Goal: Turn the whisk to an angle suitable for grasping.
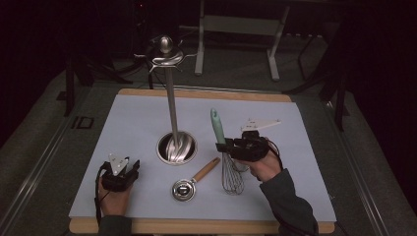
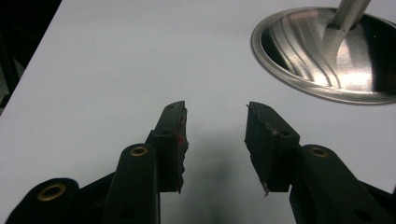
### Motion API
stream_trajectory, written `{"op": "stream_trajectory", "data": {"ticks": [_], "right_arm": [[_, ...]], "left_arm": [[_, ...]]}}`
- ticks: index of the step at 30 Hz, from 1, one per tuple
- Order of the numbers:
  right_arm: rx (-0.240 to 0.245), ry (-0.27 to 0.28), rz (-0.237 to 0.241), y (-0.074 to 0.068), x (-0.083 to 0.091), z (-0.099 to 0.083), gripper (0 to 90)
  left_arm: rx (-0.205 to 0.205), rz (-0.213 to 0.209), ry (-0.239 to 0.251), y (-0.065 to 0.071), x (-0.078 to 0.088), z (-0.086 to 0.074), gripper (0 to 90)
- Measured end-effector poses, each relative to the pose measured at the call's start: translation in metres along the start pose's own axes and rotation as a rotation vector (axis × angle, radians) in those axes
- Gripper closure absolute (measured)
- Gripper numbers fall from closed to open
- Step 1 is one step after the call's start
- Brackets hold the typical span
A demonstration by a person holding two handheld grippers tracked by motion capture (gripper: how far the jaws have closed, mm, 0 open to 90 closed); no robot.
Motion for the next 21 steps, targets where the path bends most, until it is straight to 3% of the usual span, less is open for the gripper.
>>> {"op": "stream_trajectory", "data": {"ticks": [21], "right_arm": [[0.055,0.093,0.019,-0.018,-0.011,0.025,69.3]], "left_arm": [[-0.001,0.001,0.001,0.000,0.000,0.000,58.3]]}}
Point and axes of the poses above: each handheld gripper's, and its own axes: x roughly backward along the jaws, z roughly out of its top, y roughly to its right, the point moved 6 cm from there along -x, roughly forward along the jaws, and after that the axes turned 15 degrees about y, right-handed, at the moved point
